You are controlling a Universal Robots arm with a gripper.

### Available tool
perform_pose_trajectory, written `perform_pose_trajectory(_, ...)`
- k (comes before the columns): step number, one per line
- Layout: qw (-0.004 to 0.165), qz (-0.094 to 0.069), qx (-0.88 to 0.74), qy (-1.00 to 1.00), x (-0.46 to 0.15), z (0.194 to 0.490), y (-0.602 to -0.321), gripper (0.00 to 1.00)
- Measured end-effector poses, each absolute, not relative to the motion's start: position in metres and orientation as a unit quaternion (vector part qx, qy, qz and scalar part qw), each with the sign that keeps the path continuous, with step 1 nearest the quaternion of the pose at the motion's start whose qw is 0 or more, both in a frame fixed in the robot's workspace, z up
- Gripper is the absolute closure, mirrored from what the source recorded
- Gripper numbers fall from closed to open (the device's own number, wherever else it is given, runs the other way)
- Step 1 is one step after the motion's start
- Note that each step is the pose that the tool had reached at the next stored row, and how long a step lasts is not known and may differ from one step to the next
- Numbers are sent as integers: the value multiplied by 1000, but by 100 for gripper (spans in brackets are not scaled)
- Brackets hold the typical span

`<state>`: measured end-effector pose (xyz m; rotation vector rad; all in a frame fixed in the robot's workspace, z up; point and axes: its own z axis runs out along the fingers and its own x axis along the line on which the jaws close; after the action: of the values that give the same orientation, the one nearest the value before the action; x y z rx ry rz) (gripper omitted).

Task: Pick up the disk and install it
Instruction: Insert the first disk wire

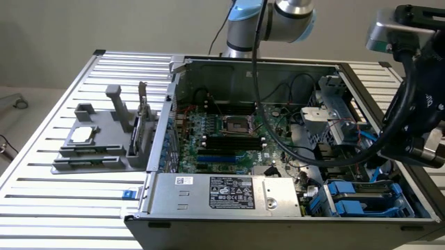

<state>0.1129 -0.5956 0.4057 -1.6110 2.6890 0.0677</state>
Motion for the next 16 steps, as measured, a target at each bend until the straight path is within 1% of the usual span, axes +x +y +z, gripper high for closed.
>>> perform_pose_trajectory(16,6,21,-392,920,113,404,-596,89)
